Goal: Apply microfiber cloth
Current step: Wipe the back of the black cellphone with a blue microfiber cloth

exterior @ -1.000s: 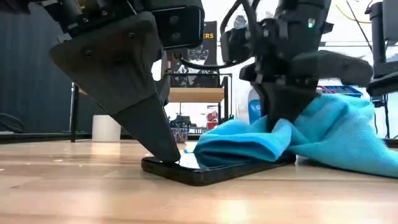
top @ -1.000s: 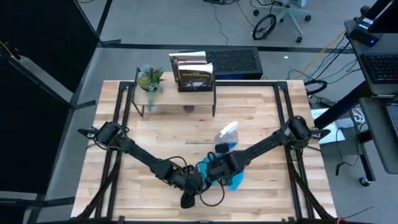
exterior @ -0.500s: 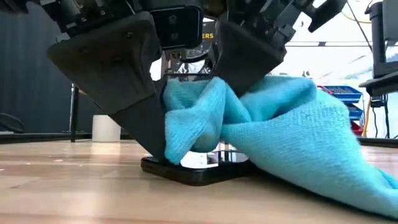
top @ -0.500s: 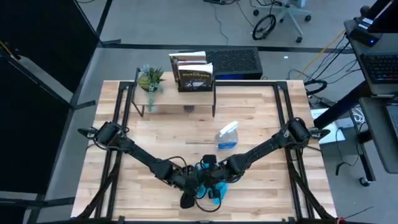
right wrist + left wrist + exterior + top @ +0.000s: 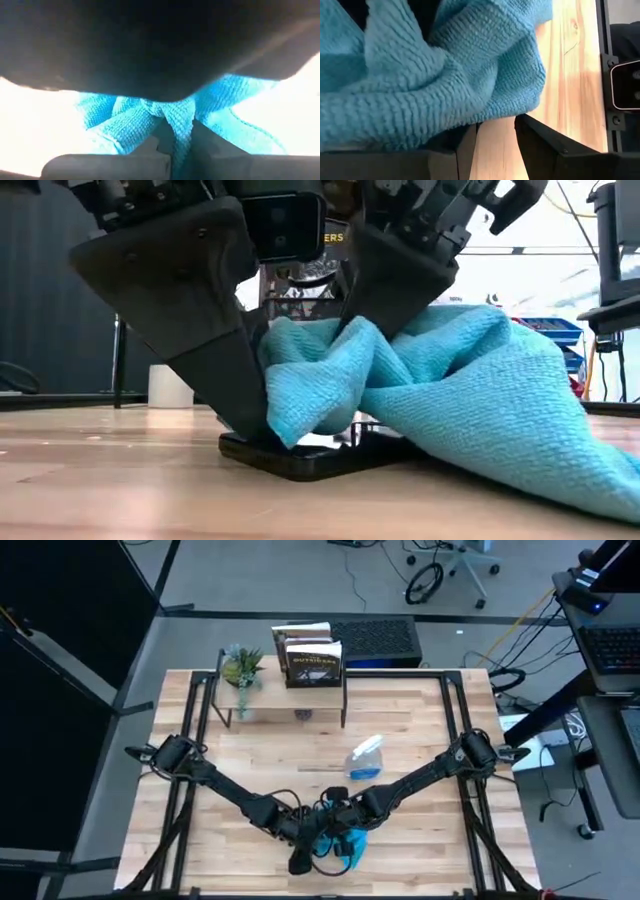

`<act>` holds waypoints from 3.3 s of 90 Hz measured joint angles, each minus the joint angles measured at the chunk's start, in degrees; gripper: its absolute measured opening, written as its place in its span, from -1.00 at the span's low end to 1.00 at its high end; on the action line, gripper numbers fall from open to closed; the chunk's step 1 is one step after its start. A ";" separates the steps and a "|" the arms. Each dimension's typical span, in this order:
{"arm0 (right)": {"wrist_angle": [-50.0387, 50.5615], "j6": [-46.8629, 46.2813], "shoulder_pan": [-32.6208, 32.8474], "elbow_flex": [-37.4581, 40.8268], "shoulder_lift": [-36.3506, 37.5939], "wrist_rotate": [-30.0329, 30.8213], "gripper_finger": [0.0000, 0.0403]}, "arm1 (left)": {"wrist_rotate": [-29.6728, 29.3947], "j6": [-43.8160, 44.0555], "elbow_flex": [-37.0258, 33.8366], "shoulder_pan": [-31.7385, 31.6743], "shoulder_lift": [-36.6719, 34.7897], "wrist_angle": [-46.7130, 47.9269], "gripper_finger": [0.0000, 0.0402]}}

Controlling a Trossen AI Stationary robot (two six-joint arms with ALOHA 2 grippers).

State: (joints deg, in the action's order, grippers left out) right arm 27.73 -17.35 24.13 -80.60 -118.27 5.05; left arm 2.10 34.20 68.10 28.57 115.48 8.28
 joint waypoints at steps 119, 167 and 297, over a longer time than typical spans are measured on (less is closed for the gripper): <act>-10.85 4.73 0.57 0.70 0.24 1.86 -0.97 | -0.01 -0.30 -0.26 0.84 -0.11 0.39 -0.38; 0.26 4.20 0.58 0.20 -2.84 3.47 -0.97 | -1.46 -0.11 0.05 1.73 0.02 0.20 -0.38; 1.07 4.95 2.87 -1.70 6.68 6.38 -0.97 | -0.84 0.24 -0.13 1.78 0.00 -0.26 -0.38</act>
State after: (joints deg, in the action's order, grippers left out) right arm 28.81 -12.40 27.00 -82.30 -111.58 11.44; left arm 1.26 34.44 67.96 30.35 115.48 8.02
